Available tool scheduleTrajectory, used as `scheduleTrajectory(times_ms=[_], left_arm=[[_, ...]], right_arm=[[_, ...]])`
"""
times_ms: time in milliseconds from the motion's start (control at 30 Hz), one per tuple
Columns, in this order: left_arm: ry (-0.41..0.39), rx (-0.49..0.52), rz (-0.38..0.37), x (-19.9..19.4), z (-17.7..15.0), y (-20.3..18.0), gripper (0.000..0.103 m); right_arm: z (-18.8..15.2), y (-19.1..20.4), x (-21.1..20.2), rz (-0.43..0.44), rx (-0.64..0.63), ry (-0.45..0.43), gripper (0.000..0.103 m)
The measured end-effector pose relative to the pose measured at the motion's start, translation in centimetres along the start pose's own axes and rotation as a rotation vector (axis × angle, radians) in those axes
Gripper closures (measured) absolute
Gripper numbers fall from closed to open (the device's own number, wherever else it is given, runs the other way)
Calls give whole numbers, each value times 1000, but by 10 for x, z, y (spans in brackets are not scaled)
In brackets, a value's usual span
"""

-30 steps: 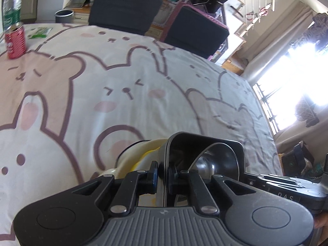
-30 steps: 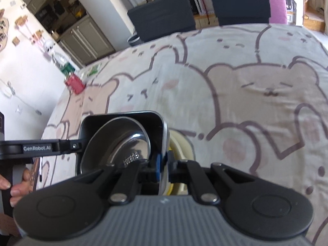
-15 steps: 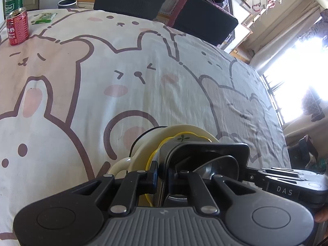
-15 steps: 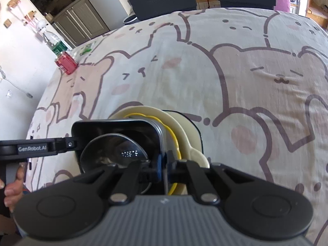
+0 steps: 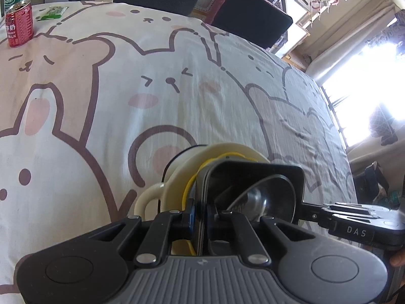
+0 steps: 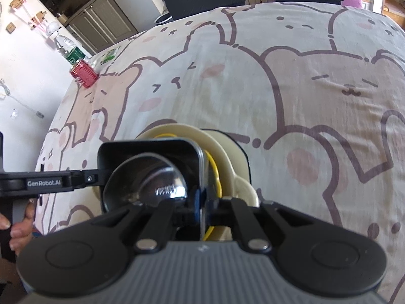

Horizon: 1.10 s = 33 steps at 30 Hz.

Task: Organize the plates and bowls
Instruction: 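Lower the tray into the yellow-rimmed floral bowl with both tools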

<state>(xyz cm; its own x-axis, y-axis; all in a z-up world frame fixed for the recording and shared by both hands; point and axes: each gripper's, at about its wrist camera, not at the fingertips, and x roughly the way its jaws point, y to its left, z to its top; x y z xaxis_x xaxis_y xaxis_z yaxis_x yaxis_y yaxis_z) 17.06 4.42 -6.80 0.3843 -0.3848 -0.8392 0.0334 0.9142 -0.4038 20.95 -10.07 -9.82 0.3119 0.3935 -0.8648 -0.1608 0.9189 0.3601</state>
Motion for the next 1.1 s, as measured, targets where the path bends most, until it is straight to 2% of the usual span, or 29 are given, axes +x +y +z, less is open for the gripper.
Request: scheduleTrajectory(times_ms=[167,267,433,633,1033,1100], left_arm=[[21,30,5,1,-9,-1,95],[27,39,5,3,-12,-2,95],[35,34,-2,0,-11,-2,95],[28,29,-22,-7,-14,-1,95],[15,41,-10,-11,-13,-3,95],[-3,54,16,-14,-12,-4,87]], right_arm=[[-11,6,3,-14,-60,29,94],[-15,9,3,-30,-96,13,95],[-17,11,-1,-35,-100,8,97],[-16,4,-13,22,-66,-6,95],[-17,6,-13,18,-81,-7,94],[-17,8,-13,14,-93,-6,94]])
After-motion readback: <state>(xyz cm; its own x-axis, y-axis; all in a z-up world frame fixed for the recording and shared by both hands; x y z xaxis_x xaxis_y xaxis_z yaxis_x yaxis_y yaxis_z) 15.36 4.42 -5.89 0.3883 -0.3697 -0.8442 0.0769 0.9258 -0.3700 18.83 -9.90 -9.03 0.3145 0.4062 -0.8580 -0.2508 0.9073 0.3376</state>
